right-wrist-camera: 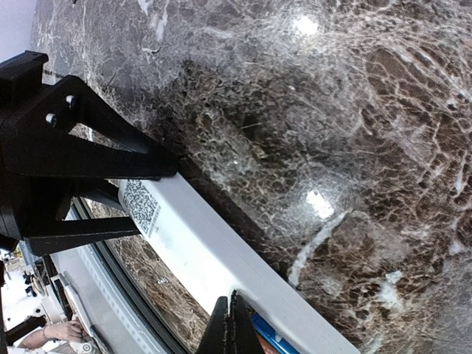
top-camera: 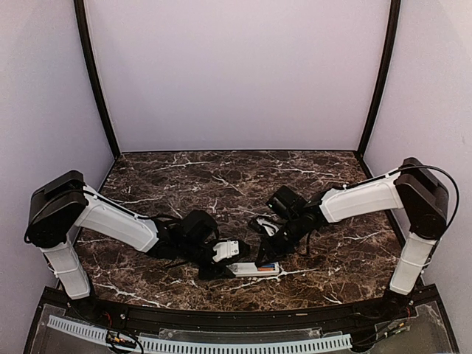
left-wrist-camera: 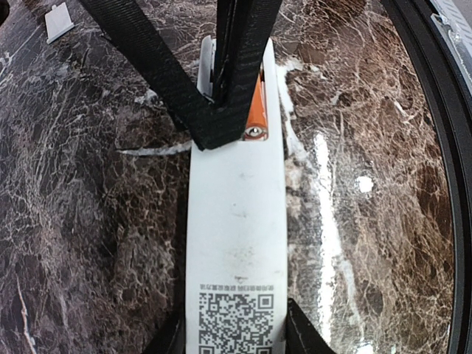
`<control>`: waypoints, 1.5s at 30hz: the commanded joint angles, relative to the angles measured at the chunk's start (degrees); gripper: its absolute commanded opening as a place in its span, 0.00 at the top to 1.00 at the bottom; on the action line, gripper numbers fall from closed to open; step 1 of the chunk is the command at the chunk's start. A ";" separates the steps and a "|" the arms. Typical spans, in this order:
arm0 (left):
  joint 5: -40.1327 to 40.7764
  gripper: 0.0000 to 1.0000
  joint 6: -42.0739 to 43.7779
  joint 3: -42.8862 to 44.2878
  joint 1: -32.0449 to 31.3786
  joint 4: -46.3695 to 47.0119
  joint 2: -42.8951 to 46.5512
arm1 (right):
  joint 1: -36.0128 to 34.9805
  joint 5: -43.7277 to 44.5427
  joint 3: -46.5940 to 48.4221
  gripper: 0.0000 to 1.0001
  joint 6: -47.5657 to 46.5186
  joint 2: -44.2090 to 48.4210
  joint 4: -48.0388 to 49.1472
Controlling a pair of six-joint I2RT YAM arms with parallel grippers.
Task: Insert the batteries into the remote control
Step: Load the battery into the battery compartment.
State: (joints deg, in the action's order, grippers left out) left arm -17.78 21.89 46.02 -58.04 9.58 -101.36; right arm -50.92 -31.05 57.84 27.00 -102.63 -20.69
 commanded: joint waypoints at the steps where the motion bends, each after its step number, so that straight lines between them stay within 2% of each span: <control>1: 0.90 1.00 0.41 0.34 -0.31 -3.95 -1.03 | -0.28 2.05 0.82 1.00 -1.66 0.52 -3.24; 8: 0.77 1.00 0.35 0.63 -0.23 -4.20 -1.21 | -0.69 -0.27 4.46 1.00 -1.37 2.07 -1.78; 15: 0.85 1.00 0.26 0.65 -0.26 -4.05 -1.27 | -2.59 -3.11 2.17 1.00 0.44 1.18 1.63; 45: 0.82 1.00 0.20 0.72 -0.24 -4.93 -1.21 | -0.73 0.18 -0.74 1.00 1.93 -0.76 -0.45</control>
State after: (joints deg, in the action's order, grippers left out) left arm -17.78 21.89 46.48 -58.04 8.80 -101.47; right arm -52.60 -31.70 58.28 28.38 -102.94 -20.56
